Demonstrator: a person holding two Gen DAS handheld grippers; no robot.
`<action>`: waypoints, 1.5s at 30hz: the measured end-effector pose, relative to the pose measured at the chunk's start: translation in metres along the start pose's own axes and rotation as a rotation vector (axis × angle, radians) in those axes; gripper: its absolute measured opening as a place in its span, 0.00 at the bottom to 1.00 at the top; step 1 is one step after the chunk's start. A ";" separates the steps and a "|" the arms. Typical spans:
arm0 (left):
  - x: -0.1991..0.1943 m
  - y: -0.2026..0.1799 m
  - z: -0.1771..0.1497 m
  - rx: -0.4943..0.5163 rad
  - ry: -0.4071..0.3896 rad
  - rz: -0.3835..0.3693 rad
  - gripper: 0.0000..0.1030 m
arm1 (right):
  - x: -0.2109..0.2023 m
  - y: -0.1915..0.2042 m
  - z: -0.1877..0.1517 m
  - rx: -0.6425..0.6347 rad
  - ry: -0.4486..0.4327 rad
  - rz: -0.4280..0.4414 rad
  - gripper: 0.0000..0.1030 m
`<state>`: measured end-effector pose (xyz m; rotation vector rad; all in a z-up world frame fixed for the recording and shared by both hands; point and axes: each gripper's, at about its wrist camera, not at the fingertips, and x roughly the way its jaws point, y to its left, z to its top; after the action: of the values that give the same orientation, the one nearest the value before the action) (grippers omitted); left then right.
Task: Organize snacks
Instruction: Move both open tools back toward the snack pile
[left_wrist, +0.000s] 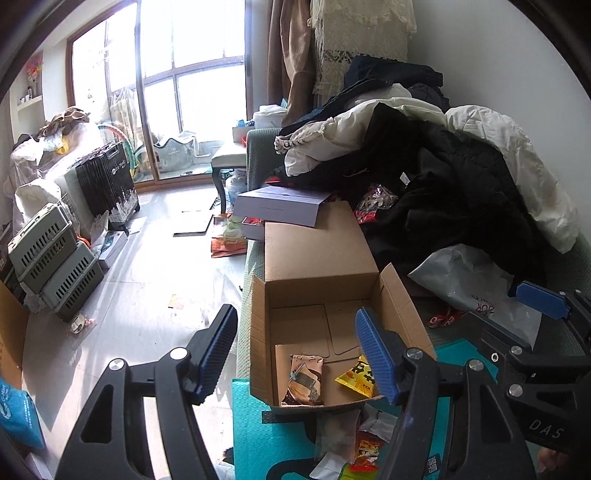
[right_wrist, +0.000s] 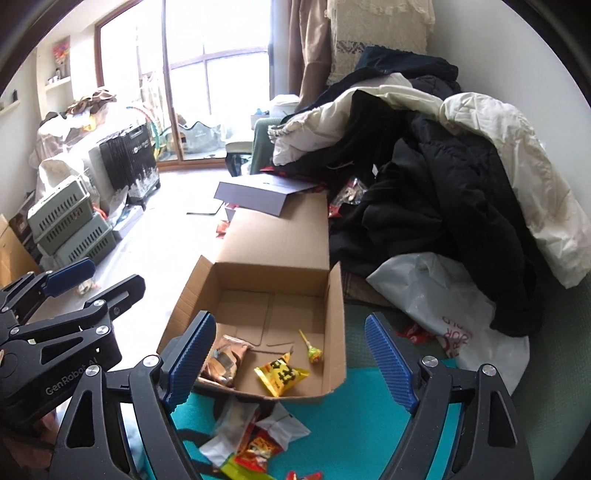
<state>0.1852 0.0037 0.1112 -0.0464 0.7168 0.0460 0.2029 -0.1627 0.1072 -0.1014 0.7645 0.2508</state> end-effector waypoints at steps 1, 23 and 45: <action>-0.007 0.000 0.000 0.000 -0.006 -0.001 0.64 | -0.007 0.000 0.000 0.003 -0.011 0.002 0.81; -0.094 0.000 -0.055 0.019 -0.068 -0.047 0.80 | -0.095 0.018 -0.049 -0.010 -0.076 0.032 0.82; -0.050 0.001 -0.174 0.033 0.185 -0.078 0.80 | -0.051 0.029 -0.178 0.016 0.129 0.086 0.82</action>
<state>0.0337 -0.0067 0.0134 -0.0470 0.9002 -0.0455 0.0402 -0.1765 0.0148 -0.0702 0.9005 0.3216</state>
